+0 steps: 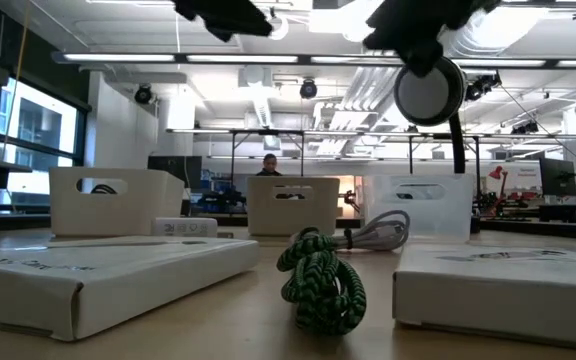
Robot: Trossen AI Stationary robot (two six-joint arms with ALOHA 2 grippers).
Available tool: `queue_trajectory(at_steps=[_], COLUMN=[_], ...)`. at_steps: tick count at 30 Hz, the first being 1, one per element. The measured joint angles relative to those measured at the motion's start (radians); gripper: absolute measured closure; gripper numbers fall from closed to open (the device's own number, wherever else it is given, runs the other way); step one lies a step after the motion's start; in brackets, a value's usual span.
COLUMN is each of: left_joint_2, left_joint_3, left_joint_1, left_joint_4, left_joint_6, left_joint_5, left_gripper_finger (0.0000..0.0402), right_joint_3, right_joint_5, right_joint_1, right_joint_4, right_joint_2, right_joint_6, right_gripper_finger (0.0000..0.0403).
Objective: Pick and place items into bin
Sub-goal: Put the gray USB cable into the white bin
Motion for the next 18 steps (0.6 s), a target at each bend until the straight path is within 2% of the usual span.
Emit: queue_trajectory(at_steps=[7,18], left_joint_2=[0.163,0.275], left_joint_3=[0.0,0.0], left_joint_1=[-0.001,-0.001], left_joint_4=[0.173,0.345], left_joint_6=[-0.023,-0.024], left_joint_5=[0.043,0.062], left_gripper_finger=[0.0284,0.0284], right_joint_3=[0.0,0.0], right_joint_5=[0.045,0.02], right_joint_1=[0.029,0.068], right_joint_4=[-0.053,-0.091], right_joint_2=[-0.153,-0.348], right_joint_6=[-0.012,-0.004], right_gripper_finger=[0.0281,0.0281])
